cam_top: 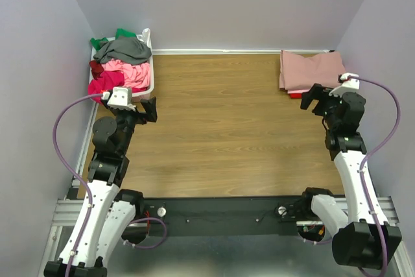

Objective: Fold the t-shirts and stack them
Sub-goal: Grab the tshirt from the pile

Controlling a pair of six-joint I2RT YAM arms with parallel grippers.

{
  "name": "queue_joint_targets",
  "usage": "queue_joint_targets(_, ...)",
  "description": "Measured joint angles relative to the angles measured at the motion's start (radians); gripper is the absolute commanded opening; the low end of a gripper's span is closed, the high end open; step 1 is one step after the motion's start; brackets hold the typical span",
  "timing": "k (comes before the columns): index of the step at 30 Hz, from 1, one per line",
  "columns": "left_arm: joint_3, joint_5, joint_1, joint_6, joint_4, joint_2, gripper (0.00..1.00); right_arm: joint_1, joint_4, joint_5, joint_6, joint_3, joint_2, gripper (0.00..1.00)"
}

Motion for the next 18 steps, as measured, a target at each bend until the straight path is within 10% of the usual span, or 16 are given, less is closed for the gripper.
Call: queue_joint_targets(18,0.398,-0.047,0.116,-0.266,-0.046,0.441,0.98,-0.001,-0.085,-0.349,-0.325,-0.043,-0.021,1.00)
